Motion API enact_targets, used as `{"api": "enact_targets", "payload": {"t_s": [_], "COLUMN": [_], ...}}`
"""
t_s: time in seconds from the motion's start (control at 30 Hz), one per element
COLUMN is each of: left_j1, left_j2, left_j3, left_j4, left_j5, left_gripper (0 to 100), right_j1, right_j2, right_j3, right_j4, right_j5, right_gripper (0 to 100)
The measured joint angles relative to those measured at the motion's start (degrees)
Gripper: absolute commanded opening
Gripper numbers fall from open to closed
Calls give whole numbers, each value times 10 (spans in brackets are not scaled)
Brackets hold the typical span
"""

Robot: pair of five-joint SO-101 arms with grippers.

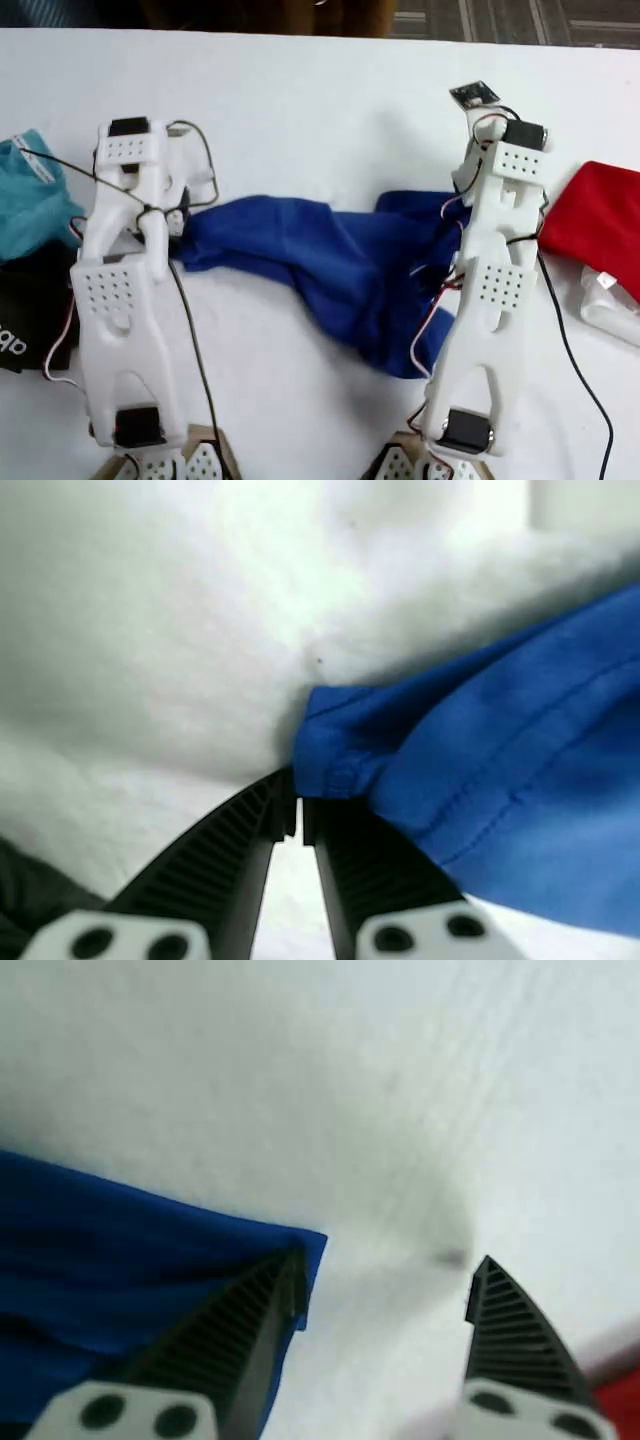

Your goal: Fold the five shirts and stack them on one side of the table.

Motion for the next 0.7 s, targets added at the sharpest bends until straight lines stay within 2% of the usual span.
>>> {"api": "enact_targets", "payload": {"t_s": [0.27,0.33,0.4,0.47,0.53,0.7], "left_j1": [0,0,0,0,0,0], "left_j2": [0,0,0,0,0,0], "left_j3": [0,0,0,0,0,0], "left_j4": [0,0,0,0,0,0], "left_j5": [0,0,0,0,0,0], "left_gripper": [25,25,25,25,25,25], "right_j1": [-40,-41,-44,-45,-45,-45], "right_j2": [13,15,15,15,14,12], "right_j3": [16,16,15,15,15,14], "right_j4": [23,28,30,31,31,32], "right_j5": [0,-1,-1,-1,-1,-1], "right_gripper": [239,161,18,41,13,19]}}
